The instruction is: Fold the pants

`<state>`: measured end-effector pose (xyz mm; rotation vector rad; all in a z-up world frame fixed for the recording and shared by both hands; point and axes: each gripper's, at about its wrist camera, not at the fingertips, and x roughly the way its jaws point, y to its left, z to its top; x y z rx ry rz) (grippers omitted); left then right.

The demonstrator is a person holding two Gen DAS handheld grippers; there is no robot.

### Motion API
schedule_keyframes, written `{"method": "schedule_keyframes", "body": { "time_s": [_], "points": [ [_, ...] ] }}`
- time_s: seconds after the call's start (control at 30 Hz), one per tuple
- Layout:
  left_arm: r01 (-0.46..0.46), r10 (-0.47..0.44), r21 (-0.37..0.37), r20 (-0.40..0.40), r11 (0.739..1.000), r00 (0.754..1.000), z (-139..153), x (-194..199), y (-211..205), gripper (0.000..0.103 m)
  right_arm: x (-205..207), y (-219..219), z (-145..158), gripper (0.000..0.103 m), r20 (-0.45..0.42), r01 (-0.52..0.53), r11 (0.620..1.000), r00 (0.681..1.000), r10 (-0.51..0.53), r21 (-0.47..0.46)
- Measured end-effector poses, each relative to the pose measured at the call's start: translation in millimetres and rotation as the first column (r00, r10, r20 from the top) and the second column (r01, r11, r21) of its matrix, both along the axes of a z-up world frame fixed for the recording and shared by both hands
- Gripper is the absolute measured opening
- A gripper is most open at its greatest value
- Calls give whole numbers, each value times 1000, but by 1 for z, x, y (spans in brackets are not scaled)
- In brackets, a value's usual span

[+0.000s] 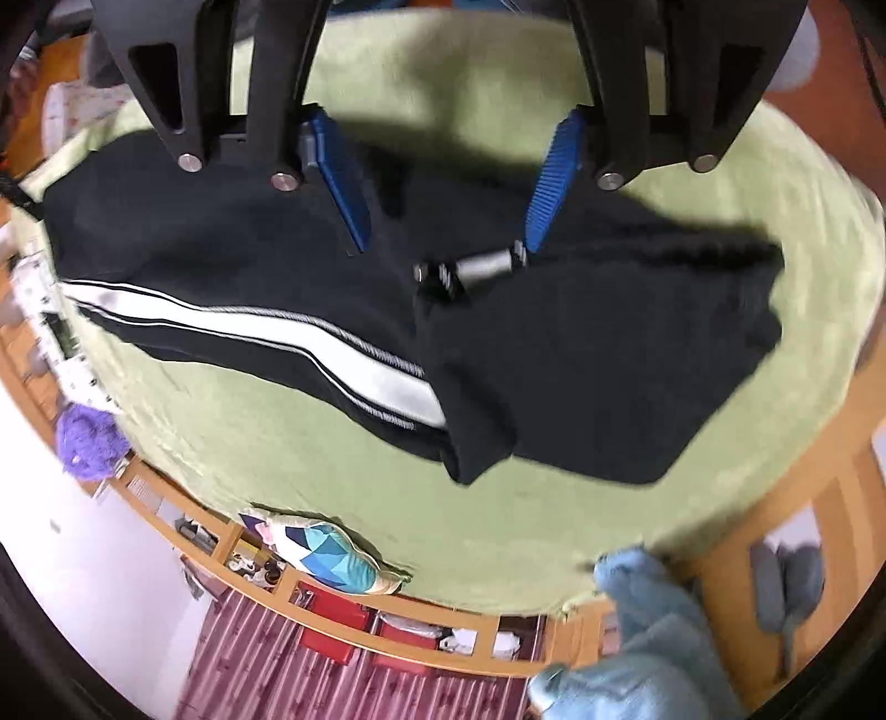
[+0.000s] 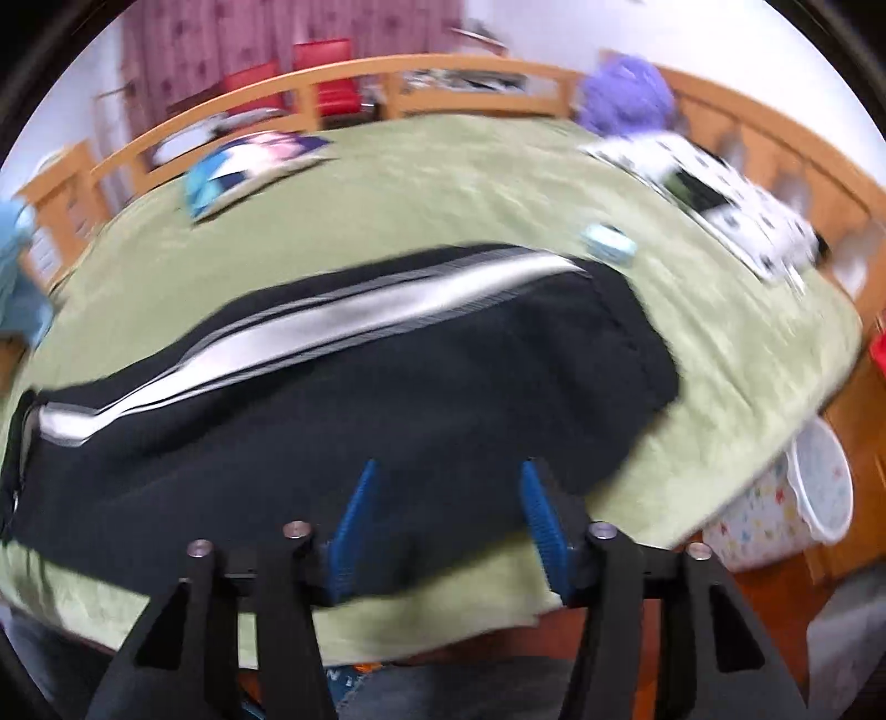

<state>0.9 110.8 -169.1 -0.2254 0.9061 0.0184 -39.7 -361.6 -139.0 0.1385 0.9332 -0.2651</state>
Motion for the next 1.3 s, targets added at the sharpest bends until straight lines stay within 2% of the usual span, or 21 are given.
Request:
{"method": "schedule_keyframes", "body": {
  "time_s": [0.17, 0.37, 0.57, 0.83, 0.93, 1.0, 1.1, 1.2, 1.3],
  "points": [
    [-35, 35, 73, 3, 997, 999, -2, 23, -10, 59, 19, 65, -8, 54, -15, -125, 992, 992, 125, 24],
    [-57, 57, 126, 1, 990, 998, -9, 37, -16, 59, 18, 108, -27, 54, -62, -222, 962, 970, 234, 161],
    [-64, 67, 175, -10, 982, 998, -18, 49, -18, 59, 18, 126, -41, 54, -82, -262, 931, 953, 290, 253],
    [-74, 81, 196, -25, 978, 996, -33, 60, -15, 59, 24, 126, -49, 54, -107, -234, 928, 955, 275, 291],
    [-88, 94, 180, -25, 980, 995, -36, 62, -8, 43, 25, 127, -51, 54, -117, -227, 933, 957, 267, 278],
    [-76, 79, 151, -14, 986, 997, -35, 63, -4, 28, 25, 127, -52, 54, -120, -229, 934, 956, 269, 275],
    [-66, 63, 162, 23, 985, 998, -25, 62, 1, 14, 27, 128, -52, 54, -122, -233, 931, 954, 275, 281],
    [-105, 86, 192, 103, 976, 991, -3, 62, 14, 12, 27, 127, -50, 54, -105, -248, 923, 952, 289, 294],
    [-170, 141, 186, 160, 968, 977, 18, 68, 39, 12, 26, 120, -44, 54, -79, -256, 920, 953, 291, 296]
  ]
}}
